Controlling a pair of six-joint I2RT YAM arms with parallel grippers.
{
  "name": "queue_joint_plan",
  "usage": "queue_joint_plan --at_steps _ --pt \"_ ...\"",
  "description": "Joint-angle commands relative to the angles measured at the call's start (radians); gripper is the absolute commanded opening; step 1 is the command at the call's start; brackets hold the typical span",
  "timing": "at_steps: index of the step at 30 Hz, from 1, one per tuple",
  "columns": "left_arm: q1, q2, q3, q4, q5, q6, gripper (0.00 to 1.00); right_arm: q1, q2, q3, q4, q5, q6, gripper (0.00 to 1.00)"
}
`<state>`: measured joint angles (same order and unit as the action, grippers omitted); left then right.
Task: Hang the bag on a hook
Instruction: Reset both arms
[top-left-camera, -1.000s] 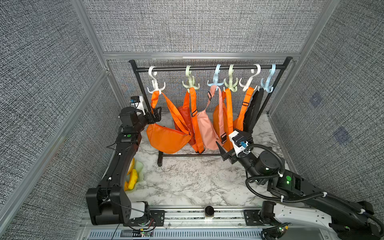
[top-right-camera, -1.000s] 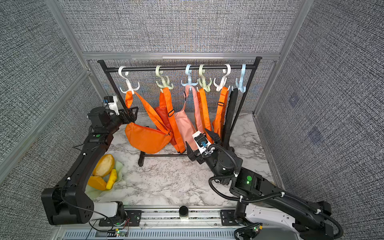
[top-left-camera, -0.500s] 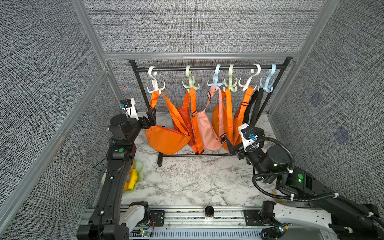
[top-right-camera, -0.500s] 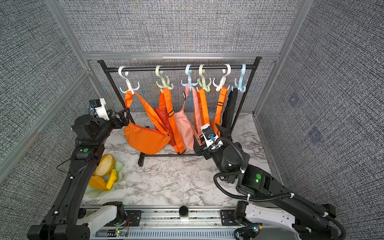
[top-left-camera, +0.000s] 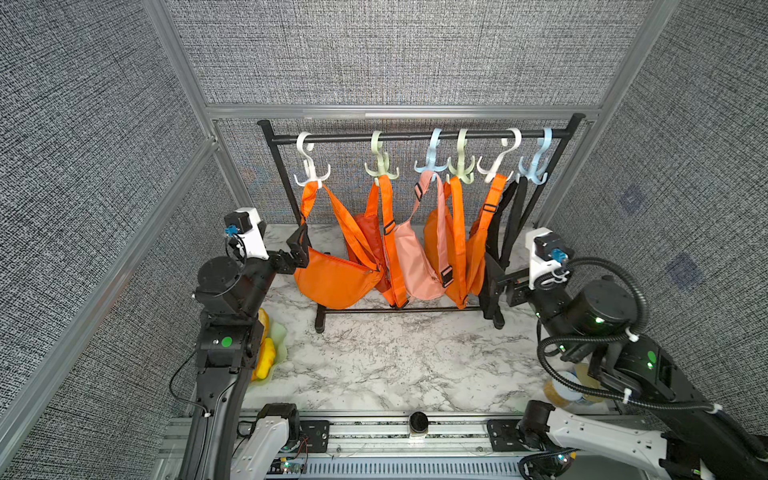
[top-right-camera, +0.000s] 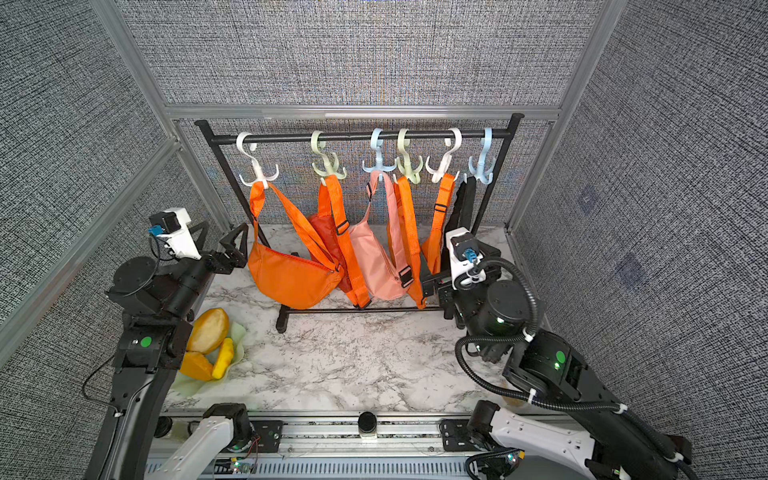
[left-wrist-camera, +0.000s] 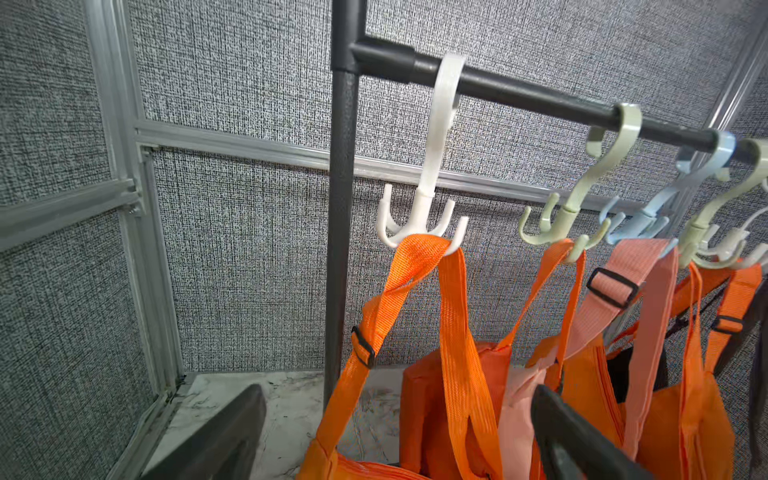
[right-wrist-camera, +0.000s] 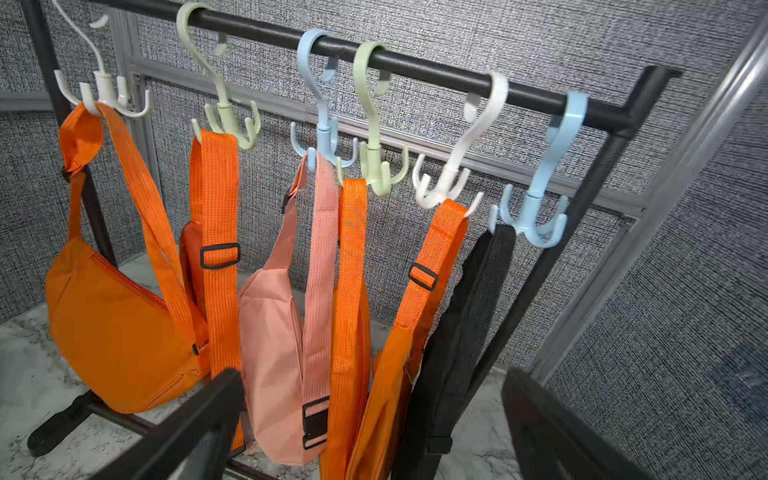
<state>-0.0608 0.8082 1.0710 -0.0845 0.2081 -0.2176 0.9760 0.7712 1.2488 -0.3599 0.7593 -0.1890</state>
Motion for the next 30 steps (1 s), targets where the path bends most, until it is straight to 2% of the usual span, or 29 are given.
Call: queue_joint_plan --at_steps 1,7,15,21,25,30 --pt "-0.007 -0.047 -0.051 -0.007 -0.028 -0.005 0.99 0.0 -0.075 -0.063 0.056 0.048 0.032 0.99" --pt "-0.012 -0.151 -0.196 0.008 -0.075 -0.027 0.99 0.0 -0.224 -0.242 0.101 0.121 0.04 0.99" --pt "-0.018 -0.212 -0.372 0.029 -0.12 -0.057 0.96 0.0 -0.294 -0.431 0.07 0.176 0.089 0.99" --pt "-0.027 -0.266 -0.535 0.099 -0.218 -0.069 0.93 0.0 -0.362 -0.618 0.117 0.214 0.061 0.99" --pt "-0.047 -0.248 -0.597 0.11 -0.279 -0.088 0.95 0.0 -0.4 -0.738 0.179 0.296 0.05 0.99" --pt "-0.115 -0.192 -0.654 0.161 -0.389 -0.098 0.98 -0.003 -0.404 -0.85 0.291 0.361 0.043 0.99"
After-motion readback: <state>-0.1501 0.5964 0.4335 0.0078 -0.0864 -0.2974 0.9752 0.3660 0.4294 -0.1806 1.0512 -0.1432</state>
